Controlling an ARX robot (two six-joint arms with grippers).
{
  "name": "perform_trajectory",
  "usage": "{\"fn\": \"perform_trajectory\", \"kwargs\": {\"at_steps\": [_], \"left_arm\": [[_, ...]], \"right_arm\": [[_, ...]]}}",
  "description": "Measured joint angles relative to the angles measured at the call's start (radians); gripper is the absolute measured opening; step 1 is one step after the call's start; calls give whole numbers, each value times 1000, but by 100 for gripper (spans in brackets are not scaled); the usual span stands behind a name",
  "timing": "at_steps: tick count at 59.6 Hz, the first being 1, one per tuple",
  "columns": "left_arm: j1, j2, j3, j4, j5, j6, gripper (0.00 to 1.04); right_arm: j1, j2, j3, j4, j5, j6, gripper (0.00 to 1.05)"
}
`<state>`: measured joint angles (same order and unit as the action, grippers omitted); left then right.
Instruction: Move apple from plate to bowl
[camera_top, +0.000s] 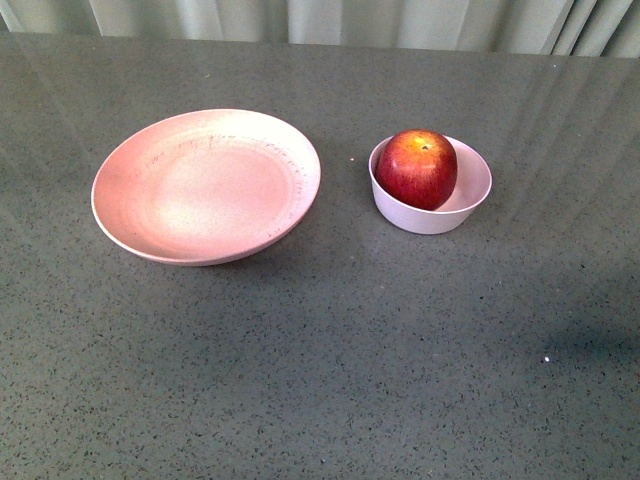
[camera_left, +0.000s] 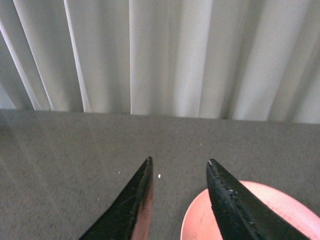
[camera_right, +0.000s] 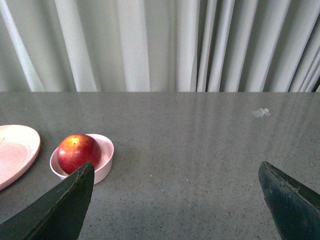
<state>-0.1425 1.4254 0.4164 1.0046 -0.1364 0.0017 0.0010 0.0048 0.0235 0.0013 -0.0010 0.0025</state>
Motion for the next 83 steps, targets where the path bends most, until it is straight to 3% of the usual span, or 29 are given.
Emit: {"fn": "perform_trajectory", "kwargs": {"at_steps": [9,25,28,32,83], "left_arm": [[28,-106,-116,2,33,-2,1],[70,-293,-251,-50,66,0,2],[107,-322,-277,-53,127,1,2],[136,-343,-323,-23,130,0,2],[140,-950,-401,-534,137,0,2]], "right_arm": [[0,0,0,0,1,0,96],[0,0,0,0,0,0,96],[0,0,0,0,0,0,96],[0,0,0,0,2,0,96],[0,0,0,0,0,0,96]]}}
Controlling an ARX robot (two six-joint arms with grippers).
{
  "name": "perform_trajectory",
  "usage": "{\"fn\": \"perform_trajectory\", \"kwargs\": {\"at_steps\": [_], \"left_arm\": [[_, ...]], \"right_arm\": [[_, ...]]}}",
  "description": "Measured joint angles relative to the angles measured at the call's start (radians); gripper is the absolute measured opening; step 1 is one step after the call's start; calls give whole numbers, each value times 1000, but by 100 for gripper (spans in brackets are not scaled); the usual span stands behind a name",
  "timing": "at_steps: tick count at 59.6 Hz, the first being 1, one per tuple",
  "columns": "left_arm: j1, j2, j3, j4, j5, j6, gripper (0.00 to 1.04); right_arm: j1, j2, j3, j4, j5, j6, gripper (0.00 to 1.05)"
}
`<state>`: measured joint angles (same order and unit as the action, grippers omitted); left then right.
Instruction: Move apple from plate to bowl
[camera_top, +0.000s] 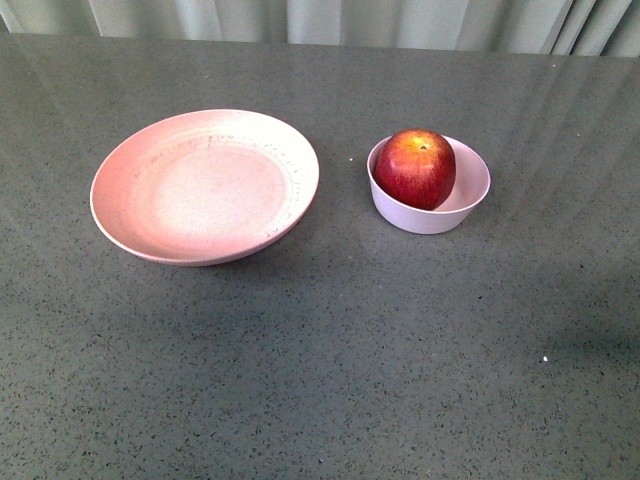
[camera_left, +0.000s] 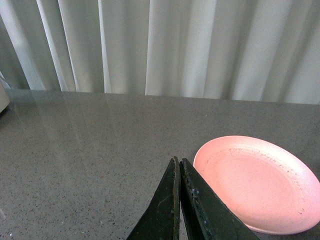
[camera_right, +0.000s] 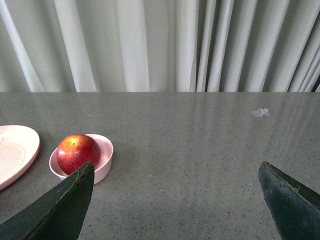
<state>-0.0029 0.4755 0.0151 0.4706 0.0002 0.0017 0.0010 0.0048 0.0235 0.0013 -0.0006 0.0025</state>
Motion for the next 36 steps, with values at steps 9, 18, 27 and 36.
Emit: {"fn": "perform_trajectory", "kwargs": {"at_steps": [9,18,27,36], "left_arm": [[0,-70,0,-66,0,0,2],[0,-137,0,-130,0,0,2],[0,-199,0,-194,0,0,2],[0,-248,0,-242,0,0,2]], "right_arm": [[0,0,0,0,0,0,96],[0,0,0,0,0,0,96],[0,0,0,0,0,0,96],[0,0,0,0,0,0,96]]}}
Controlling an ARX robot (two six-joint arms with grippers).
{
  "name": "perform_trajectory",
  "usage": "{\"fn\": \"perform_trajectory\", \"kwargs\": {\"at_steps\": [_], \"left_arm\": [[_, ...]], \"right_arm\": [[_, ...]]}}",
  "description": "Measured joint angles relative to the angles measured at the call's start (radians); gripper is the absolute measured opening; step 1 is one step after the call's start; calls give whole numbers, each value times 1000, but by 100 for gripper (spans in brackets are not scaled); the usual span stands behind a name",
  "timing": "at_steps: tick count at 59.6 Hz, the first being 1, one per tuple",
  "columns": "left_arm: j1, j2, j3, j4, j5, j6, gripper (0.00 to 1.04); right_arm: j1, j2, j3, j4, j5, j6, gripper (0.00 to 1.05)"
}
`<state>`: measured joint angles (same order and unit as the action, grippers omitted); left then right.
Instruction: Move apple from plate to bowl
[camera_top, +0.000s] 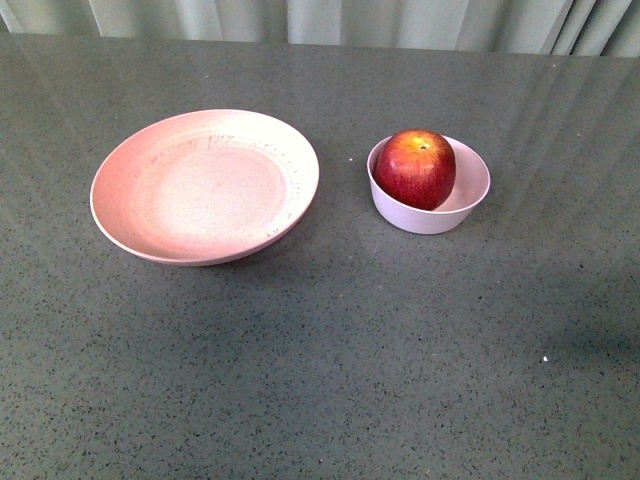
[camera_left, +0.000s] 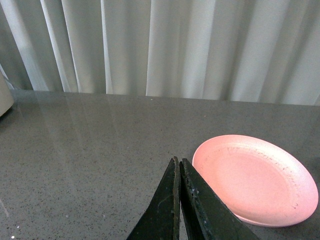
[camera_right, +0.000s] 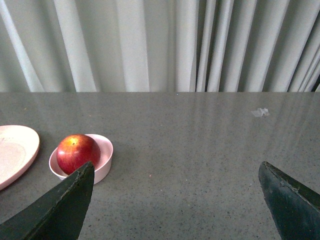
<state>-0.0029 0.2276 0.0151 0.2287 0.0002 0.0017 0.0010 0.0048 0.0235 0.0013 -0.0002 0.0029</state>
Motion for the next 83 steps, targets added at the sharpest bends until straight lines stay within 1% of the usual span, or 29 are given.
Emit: {"fn": "perform_trajectory", "kwargs": {"at_steps": [11,13,16,18,41,46,48,59,63,64,71,72,74,83], "left_arm": [[0,-48,0,-49,0,0,2],[0,-74,0,-76,0,0,2],[0,-143,0,-178,0,0,2],[0,-179,0,-211,0,0,2],[0,-212,0,-229,0,-1,3],[0,-212,0,-229,0,0,14],[0,-212,0,-229,0,-1,22],[0,-212,0,-229,0,0,50],[0,-212,0,-229,0,0,66],[0,-212,0,-229,0,0,71],[0,-212,0,-229,0,0,97],[0,-212,0,-229,0,1,98],[0,-212,0,-229,0,0,95],[0,-212,0,-229,0,0,96]], "right_arm": [[0,0,0,0,0,0,96],[0,0,0,0,0,0,96],[0,0,0,0,0,0,96],[0,0,0,0,0,0,96],[0,0,0,0,0,0,96],[0,0,0,0,0,0,96],[0,0,0,0,0,0,96],[0,0,0,0,0,0,96],[0,0,0,0,0,0,96],[0,0,0,0,0,0,96],[0,0,0,0,0,0,96],[0,0,0,0,0,0,96],[0,0,0,0,0,0,96],[0,0,0,0,0,0,96]]}}
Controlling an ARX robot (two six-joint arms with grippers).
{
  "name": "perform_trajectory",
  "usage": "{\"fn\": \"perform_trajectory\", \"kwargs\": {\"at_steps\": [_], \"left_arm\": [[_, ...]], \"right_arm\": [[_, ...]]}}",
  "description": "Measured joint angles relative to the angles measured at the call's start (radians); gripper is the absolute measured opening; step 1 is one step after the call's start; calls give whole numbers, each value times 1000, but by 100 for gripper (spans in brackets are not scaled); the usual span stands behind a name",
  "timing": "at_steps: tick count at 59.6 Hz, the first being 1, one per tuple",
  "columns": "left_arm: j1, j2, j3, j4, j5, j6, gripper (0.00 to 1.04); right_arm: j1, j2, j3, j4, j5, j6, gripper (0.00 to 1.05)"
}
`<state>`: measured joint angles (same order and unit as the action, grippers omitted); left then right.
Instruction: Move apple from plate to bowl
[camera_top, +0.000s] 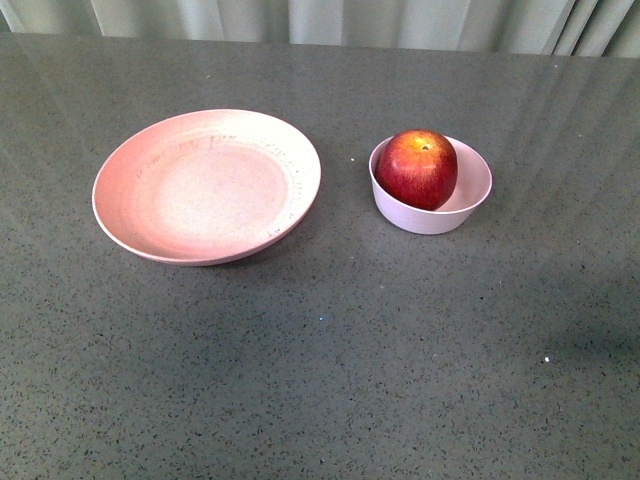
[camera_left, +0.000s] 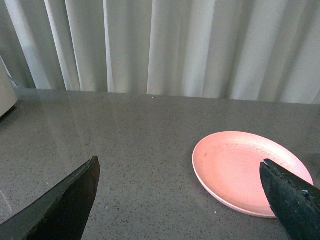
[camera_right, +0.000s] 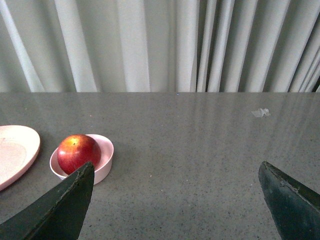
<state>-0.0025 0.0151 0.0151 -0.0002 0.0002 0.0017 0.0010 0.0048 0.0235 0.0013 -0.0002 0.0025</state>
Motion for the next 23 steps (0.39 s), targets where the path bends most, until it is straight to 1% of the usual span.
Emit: {"fn": "perform_trajectory", "kwargs": {"at_steps": [23], "left_arm": [[0,0,0,0,0,0,96]], "right_arm": [[0,0,0,0,0,0,96]]}}
